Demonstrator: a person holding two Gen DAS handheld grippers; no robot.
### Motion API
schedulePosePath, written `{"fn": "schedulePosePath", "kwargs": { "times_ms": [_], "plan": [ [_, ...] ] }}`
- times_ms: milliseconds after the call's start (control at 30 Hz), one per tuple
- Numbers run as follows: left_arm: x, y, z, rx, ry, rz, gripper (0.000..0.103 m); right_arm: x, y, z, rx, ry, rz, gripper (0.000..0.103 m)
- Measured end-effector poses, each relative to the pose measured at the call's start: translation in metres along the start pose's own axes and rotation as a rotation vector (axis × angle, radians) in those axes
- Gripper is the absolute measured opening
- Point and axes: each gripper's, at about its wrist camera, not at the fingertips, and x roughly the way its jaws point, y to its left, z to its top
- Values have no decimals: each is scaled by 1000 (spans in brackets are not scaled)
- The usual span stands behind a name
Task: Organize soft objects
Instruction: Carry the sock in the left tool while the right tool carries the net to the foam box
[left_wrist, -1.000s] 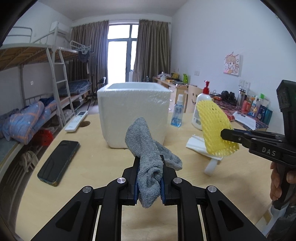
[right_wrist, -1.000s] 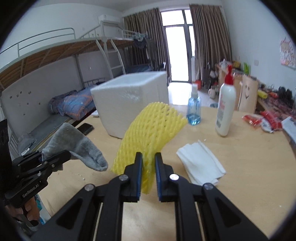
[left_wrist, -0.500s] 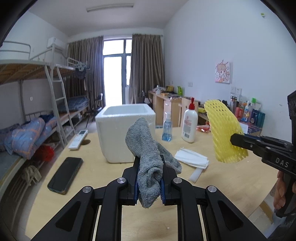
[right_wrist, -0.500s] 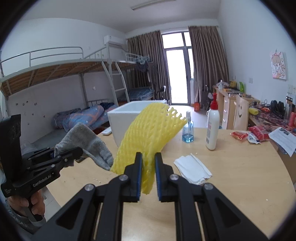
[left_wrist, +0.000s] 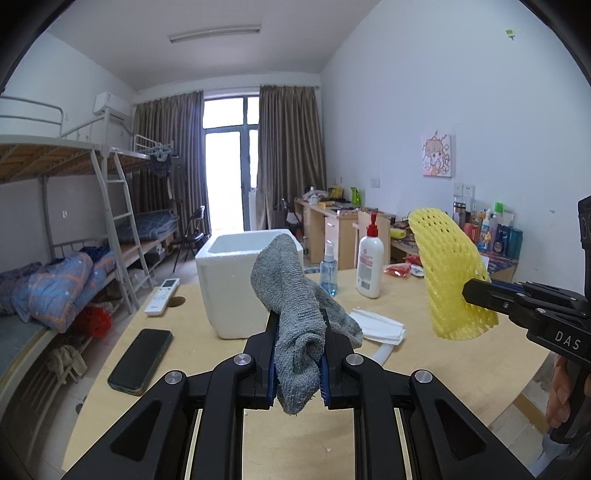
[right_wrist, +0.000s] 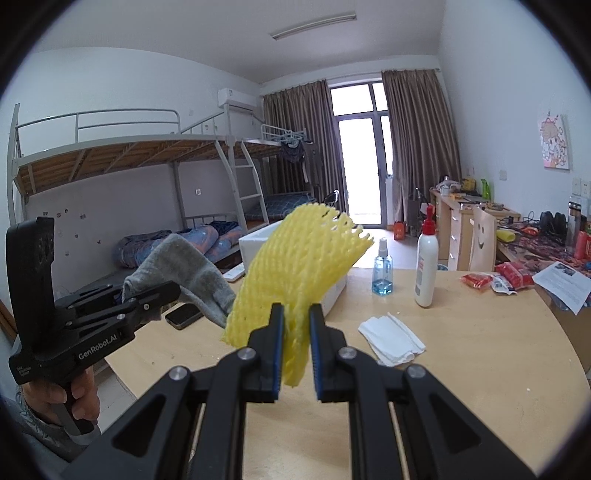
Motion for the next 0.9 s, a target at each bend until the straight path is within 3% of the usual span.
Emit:
{"fn": "schedulePosePath", "kwargs": {
  "times_ms": [900],
  "plan": [
    [16, 26, 19, -30, -22, 40, 18, 32, 5, 13, -16, -6, 52, 16]
  ]
}}
